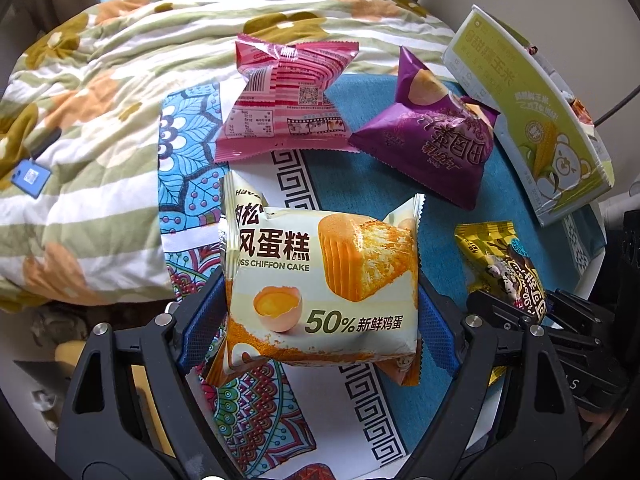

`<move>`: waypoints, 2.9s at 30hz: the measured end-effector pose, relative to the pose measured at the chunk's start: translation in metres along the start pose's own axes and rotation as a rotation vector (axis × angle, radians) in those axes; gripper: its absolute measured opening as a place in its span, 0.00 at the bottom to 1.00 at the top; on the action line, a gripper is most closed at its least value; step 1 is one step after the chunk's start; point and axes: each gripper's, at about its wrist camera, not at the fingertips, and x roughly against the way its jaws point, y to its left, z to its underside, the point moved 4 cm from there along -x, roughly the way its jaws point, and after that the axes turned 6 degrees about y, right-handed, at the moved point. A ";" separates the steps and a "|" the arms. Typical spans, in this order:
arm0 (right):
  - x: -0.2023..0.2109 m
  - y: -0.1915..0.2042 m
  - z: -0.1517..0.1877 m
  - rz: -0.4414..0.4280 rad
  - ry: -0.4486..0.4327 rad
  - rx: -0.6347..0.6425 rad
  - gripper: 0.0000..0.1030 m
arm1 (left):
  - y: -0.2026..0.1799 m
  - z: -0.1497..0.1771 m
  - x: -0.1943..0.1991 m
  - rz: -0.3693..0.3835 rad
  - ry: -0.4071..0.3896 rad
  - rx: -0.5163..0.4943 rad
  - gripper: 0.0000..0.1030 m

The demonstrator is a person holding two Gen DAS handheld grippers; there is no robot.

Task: Organize snacks
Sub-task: 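Grasp the chiffon cake bag with the left gripper while the right gripper grasps the yellow Pillows bag, then carry both held snacks over the cardboard box and release them inside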

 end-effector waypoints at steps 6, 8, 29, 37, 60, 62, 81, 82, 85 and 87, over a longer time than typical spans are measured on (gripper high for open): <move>0.037 0.008 -0.006 0.010 -0.086 0.058 0.43 | -0.020 -0.002 0.042 0.010 -0.076 -0.022 0.82; 0.054 0.012 -0.008 0.020 -0.127 0.085 0.43 | -0.028 -0.004 0.056 0.010 -0.101 -0.038 0.82; 0.217 -0.083 -0.040 0.040 -0.407 0.134 0.43 | -0.203 -0.065 0.128 0.048 -0.292 -0.067 0.82; 0.254 -0.179 -0.097 0.034 -0.442 0.150 0.43 | -0.304 -0.134 0.100 0.039 -0.319 -0.078 0.82; 0.235 -0.275 -0.225 -0.037 -0.348 0.253 0.43 | -0.347 -0.219 0.014 -0.041 -0.229 0.088 0.99; 0.230 -0.275 -0.225 -0.041 -0.332 0.257 0.43 | -0.339 -0.207 0.017 -0.039 -0.226 0.110 0.99; 0.183 -0.249 -0.288 -0.033 -0.227 0.330 0.44 | -0.301 -0.168 0.037 -0.085 -0.230 0.168 0.99; 0.179 -0.249 -0.291 -0.033 -0.215 0.330 0.46 | -0.300 -0.167 0.037 -0.086 -0.229 0.169 0.99; 0.171 -0.254 -0.293 -0.042 -0.210 0.311 0.93 | -0.299 -0.165 0.037 -0.091 -0.228 0.169 0.99; 0.173 -0.256 -0.290 -0.061 -0.229 0.308 1.00 | -0.299 -0.163 0.036 -0.092 -0.226 0.170 0.99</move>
